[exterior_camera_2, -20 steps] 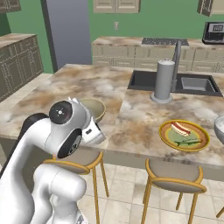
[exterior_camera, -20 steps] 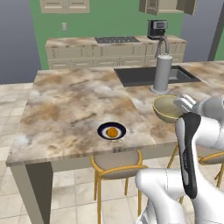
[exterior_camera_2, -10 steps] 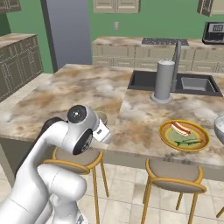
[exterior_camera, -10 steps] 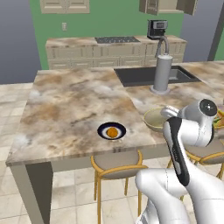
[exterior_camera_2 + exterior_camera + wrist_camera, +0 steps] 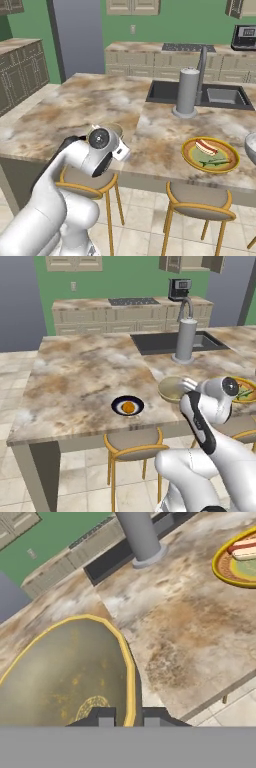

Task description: Take the smaller bowl and place it next to the appetizer plate on the dining counter , and place the larger bowl next to the plate with cooked food.

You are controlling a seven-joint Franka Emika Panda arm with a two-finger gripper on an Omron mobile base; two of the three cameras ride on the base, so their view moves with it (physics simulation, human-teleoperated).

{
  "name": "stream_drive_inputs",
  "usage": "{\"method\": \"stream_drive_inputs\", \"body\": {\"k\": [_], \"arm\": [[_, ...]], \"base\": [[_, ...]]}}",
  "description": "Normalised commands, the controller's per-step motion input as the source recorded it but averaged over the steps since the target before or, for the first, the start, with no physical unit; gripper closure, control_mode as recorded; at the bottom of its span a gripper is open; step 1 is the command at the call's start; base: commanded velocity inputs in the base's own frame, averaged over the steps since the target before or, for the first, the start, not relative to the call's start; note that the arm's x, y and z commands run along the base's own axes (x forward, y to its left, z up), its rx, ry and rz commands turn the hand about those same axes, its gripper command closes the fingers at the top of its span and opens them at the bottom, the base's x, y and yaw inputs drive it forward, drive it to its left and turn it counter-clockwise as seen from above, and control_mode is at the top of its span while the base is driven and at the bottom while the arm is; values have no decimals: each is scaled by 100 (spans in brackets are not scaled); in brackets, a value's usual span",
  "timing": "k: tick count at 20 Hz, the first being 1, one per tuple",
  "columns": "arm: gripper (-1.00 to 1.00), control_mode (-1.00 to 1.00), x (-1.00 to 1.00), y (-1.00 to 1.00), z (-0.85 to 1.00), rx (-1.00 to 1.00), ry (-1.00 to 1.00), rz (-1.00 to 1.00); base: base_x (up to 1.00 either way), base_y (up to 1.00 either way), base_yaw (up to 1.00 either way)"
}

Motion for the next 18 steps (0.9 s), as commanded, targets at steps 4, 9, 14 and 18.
{"method": "stream_drive_inputs", "body": {"k": [4,9,14,18], "arm": [[100,-100,99,2,0,0,4,0],[100,-100,65,1,-16,0,9,0],[100,-100,-11,0,-54,0,16,9],[100,-100,-39,0,-39,0,17,11]], "base": [[0,0,0],[0,0,0],[0,0,0],[0,0,0]]}}
